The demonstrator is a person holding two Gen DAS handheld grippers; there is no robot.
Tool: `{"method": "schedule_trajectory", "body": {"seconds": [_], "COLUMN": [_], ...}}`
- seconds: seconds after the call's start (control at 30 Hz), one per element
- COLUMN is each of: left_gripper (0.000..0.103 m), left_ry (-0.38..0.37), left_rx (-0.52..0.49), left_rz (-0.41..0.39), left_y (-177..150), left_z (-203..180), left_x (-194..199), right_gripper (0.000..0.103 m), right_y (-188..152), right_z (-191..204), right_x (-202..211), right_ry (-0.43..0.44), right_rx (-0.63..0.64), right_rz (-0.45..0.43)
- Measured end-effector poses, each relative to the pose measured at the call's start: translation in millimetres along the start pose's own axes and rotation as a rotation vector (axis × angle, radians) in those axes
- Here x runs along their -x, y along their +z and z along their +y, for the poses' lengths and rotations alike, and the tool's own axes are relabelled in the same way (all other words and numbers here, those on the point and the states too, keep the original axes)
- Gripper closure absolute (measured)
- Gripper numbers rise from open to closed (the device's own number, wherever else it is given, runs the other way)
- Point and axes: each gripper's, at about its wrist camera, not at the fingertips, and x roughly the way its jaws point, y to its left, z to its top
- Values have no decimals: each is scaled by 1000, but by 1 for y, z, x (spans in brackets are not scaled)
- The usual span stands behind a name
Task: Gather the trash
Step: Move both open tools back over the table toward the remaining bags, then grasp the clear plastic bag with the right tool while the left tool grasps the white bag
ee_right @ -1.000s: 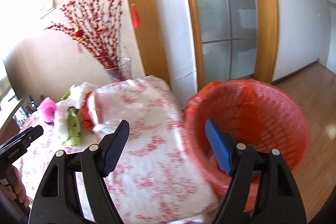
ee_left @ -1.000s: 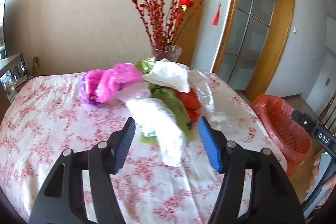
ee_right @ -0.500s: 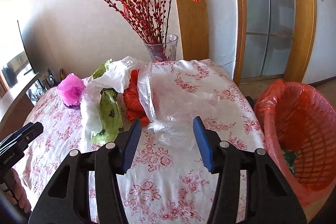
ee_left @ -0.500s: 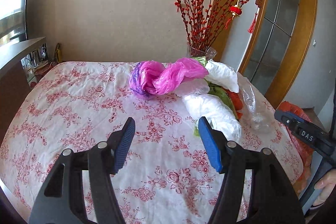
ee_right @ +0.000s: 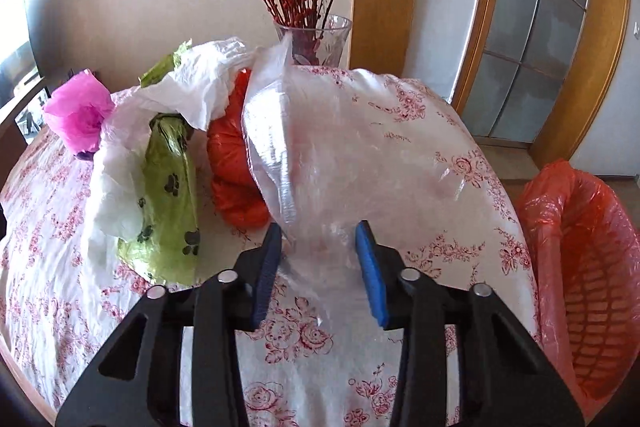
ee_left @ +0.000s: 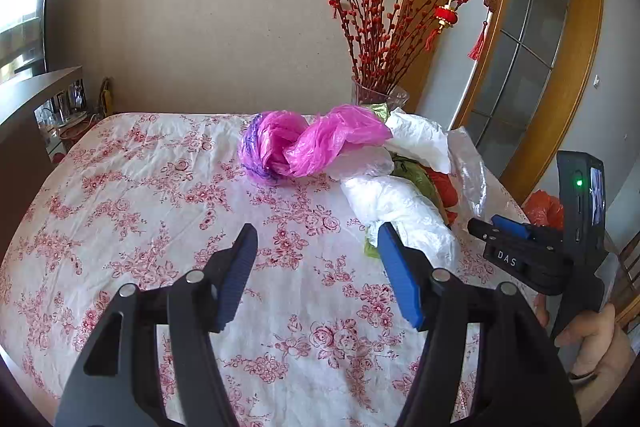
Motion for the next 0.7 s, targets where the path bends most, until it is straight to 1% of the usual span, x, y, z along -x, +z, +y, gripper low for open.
{"method": "schedule_trajectory", "body": {"seconds": [0.03,0.07,0.1,0.2,0.37,0.5,0.7], "left_gripper": [41,41,41,41,41,42,51], "left_ry": [-2,-5,-9,-29,-66,-91,-76], "left_rx": [-2,-4,-7,-18,-48,-52,-64], "left_rz": [1,4,6,11,24,46,92], "left_y": [0,-1,-1,-1,1,4,8], "left_z": [-2,-4,-6,-15,-37,-55,-74], "left_x": [-1,-2,-3,-7,-17,-30,-54], "right_gripper": [74,83,89,95,98,99,99], "right_y": [-2,-4,-5,-11,-22,-28,-34], "right_z": [-4,-9,-12,-27,-50,-63,-74], "right_x": [2,4,6,18,40,55,67], "right_ry": [5,10,11,28,30,36,44], "right_rx": [-14,-30,-45,-99,-162,-199,-211], "right_rz": [-4,-10,-14,-41,-89,-117,-137]}}
